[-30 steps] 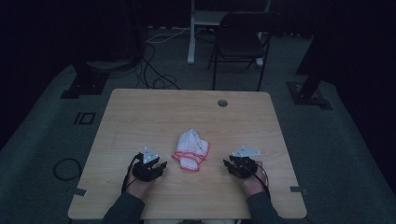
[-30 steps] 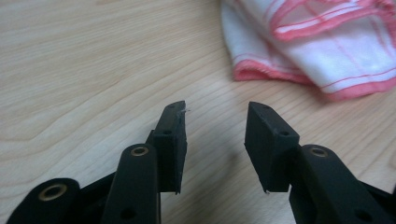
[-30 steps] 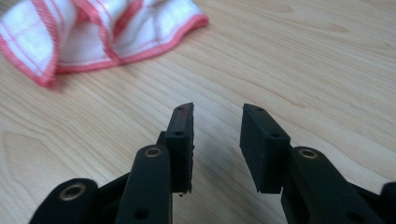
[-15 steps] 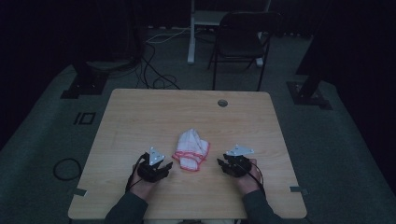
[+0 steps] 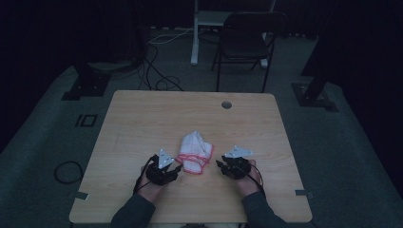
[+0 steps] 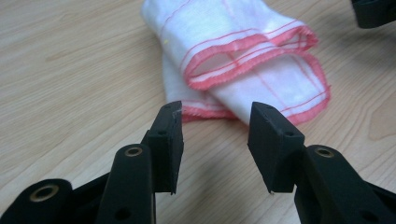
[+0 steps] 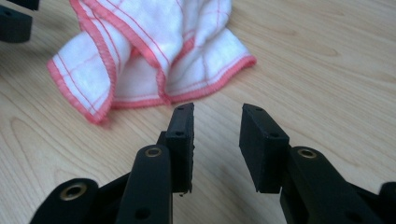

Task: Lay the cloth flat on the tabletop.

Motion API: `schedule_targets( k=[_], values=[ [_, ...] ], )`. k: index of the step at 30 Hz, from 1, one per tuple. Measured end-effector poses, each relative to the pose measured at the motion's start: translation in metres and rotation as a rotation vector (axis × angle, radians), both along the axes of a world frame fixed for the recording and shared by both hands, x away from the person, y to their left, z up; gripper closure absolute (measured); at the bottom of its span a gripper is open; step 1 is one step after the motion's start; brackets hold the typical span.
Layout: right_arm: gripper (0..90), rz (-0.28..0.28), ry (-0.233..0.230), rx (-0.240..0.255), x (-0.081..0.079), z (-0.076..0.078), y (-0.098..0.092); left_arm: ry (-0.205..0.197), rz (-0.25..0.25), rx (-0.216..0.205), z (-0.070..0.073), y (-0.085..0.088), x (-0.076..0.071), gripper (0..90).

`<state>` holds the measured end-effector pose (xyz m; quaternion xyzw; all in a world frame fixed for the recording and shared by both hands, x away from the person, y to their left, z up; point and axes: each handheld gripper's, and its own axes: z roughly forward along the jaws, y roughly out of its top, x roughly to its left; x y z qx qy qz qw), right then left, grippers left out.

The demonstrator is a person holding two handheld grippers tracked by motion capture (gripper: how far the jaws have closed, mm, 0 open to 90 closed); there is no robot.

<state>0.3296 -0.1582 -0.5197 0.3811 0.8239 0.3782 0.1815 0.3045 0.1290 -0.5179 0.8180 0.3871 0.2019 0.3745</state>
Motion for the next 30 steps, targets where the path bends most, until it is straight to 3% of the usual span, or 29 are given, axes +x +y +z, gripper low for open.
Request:
schedule_targets(
  k=[8,21,30],
  values=[
    [69.7,0.017,-0.003,-0.005,0.002,-0.001,0.012,-0.005,-0.053,0.015,0.0,-0.02,-0.001,58.0],
    [68.2,0.029,0.002,-0.005,0.005,-0.003,0.02,-0.008,-0.14,0.047,-0.007,-0.049,-0.006,57.9],
    [66.0,0.048,0.003,-0.006,0.006,-0.004,0.025,-0.027,-0.173,0.079,-0.013,-0.067,-0.008,51.3]
  ],
)
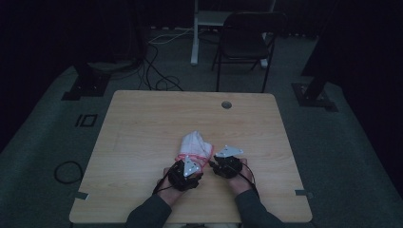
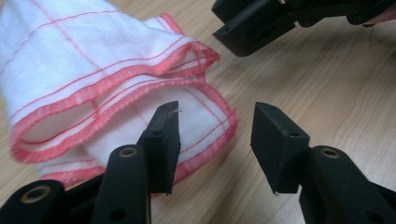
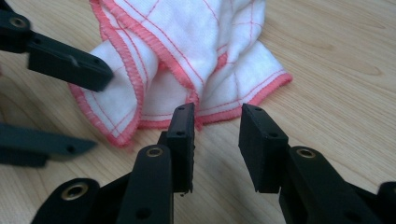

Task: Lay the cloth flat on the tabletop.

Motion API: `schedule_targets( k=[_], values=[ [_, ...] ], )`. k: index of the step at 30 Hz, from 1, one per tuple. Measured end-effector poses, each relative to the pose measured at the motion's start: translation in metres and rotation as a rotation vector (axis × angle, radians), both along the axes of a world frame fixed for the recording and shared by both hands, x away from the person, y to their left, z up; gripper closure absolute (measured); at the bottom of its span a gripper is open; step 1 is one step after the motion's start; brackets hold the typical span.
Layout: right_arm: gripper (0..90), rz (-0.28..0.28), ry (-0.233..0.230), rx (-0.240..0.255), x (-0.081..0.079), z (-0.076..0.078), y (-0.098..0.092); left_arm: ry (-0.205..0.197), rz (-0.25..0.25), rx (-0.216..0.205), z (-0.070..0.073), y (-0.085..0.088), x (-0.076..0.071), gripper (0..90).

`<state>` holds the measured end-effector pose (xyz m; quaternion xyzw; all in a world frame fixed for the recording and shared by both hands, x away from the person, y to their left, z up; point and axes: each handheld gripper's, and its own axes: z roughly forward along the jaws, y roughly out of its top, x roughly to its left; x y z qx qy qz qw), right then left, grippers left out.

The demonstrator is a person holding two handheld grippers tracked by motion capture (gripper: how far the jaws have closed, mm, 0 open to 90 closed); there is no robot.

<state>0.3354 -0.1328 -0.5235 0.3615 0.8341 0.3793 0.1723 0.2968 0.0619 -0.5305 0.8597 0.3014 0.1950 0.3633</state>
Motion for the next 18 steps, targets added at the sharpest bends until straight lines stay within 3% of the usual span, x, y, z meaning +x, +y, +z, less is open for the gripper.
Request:
schedule_targets(
  k=[5,9,18],
  values=[
    [64.8,-0.003,0.004,0.006,0.001,0.0,0.001,-0.009,0.002,0.027,-0.003,-0.004,0.0,50.0],
    [63.4,0.005,0.008,0.006,0.002,-0.001,0.003,-0.014,0.035,0.059,-0.011,-0.006,0.002,53.5],
    [63.0,0.018,0.019,-0.001,0.004,-0.005,0.008,0.003,0.067,0.034,-0.005,0.004,0.005,81.0]
  ],
)
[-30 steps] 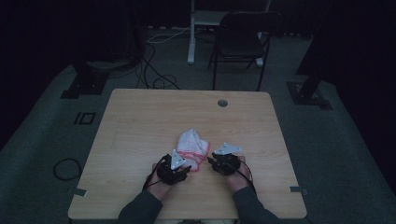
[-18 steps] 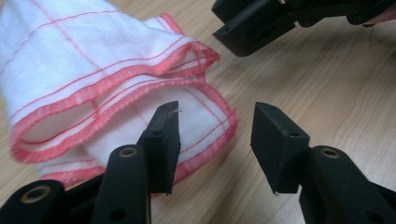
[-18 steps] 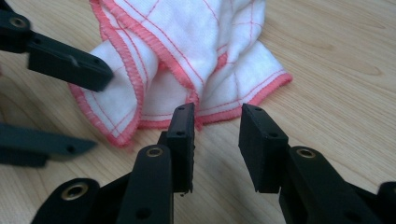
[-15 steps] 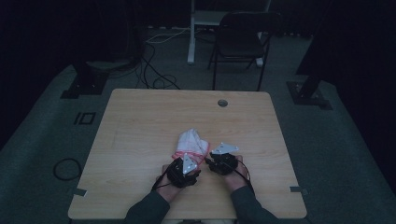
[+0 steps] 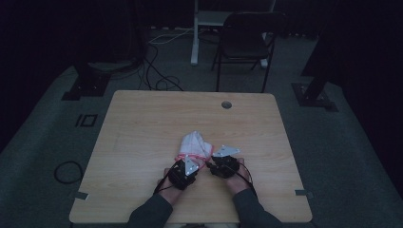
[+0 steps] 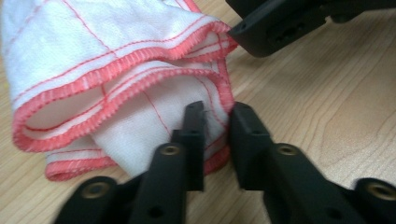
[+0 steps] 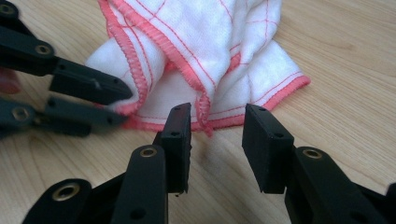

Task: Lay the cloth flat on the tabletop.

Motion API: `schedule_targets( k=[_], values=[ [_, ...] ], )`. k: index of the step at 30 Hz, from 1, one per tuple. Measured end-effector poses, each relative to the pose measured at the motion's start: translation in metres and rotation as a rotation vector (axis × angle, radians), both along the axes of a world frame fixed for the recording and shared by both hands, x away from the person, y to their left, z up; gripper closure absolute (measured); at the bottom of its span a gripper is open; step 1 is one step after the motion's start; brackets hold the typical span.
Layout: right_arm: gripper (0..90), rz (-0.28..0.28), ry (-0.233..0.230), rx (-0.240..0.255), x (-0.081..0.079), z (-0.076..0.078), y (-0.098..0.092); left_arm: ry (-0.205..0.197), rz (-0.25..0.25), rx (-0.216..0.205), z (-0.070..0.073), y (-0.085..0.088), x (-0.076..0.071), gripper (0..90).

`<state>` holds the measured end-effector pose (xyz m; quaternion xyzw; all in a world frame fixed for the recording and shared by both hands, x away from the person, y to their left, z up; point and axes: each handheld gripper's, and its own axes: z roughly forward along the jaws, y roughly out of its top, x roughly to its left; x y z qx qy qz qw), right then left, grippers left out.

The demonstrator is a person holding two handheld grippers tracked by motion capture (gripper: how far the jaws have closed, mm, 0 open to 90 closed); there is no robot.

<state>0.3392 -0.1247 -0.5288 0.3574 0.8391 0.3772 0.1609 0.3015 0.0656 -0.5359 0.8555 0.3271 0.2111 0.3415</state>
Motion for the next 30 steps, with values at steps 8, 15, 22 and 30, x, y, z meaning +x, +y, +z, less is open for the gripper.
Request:
schedule_targets(
  k=[8,15,22,30],
  values=[
    [65.9,0.006,0.01,-0.009,0.002,-0.005,0.004,-0.017,0.017,-0.03,0.01,0.008,-0.002,85.3],
    [81.5,0.021,0.013,-0.026,0.003,-0.008,0.009,-0.025,0.043,-0.058,0.017,0.02,-0.001,87.0],
    [87.8,0.03,0.0,-0.025,0.002,-0.006,0.008,-0.047,0.083,-0.069,0.025,0.037,0.001,87.3],
    [88.6,-0.007,-0.004,0.006,0.005,-0.001,-0.003,-0.062,0.162,-0.087,0.033,0.066,0.007,87.4]
  ],
)
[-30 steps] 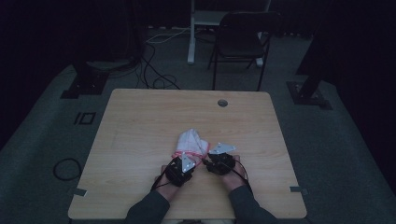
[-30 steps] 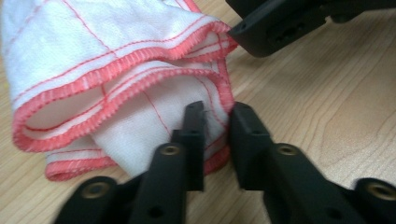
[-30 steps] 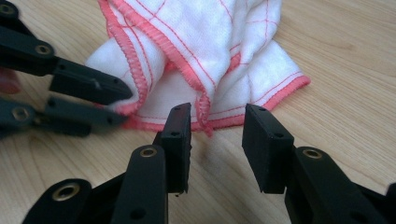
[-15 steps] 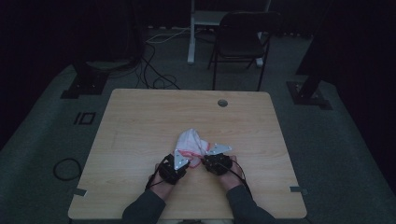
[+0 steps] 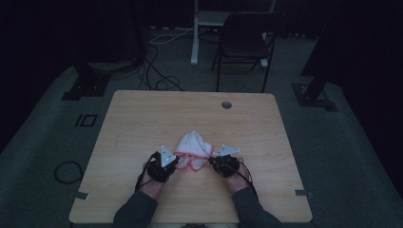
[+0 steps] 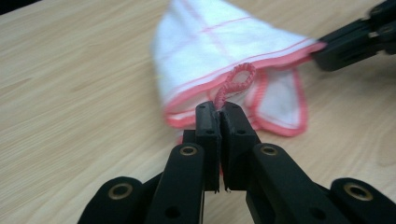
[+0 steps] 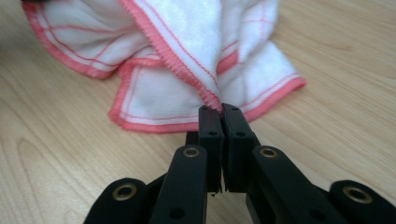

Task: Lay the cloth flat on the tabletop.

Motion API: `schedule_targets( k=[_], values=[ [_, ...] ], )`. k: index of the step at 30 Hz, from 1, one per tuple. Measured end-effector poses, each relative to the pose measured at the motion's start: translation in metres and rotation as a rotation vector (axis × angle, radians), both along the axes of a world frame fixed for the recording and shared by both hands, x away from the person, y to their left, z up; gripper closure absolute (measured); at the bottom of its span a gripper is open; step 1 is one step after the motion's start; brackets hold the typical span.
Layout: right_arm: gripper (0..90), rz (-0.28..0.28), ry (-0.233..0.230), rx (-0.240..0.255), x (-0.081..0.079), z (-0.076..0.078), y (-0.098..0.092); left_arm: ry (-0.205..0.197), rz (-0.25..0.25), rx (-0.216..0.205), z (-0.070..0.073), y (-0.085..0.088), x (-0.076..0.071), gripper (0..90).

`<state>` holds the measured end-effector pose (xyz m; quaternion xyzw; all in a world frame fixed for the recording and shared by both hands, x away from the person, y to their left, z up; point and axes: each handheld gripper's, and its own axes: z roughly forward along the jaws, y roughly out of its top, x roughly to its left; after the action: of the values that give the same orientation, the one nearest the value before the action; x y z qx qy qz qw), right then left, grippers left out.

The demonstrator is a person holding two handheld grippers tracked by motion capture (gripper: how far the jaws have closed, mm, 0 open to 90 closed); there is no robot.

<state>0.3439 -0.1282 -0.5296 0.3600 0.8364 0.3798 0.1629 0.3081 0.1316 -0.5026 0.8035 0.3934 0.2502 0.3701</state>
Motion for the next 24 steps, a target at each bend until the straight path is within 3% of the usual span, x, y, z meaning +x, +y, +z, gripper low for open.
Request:
schedule_targets(
  k=[13,24],
  values=[
    [88.9,-0.055,-0.041,0.015,0.008,0.021,-0.019,-0.019,0.095,-0.017,0.01,0.037,0.006,87.5],
    [89.0,-0.106,-0.087,0.03,0.015,0.045,-0.038,-0.051,0.144,-0.018,0.023,0.054,0.013,87.5]
  ],
)
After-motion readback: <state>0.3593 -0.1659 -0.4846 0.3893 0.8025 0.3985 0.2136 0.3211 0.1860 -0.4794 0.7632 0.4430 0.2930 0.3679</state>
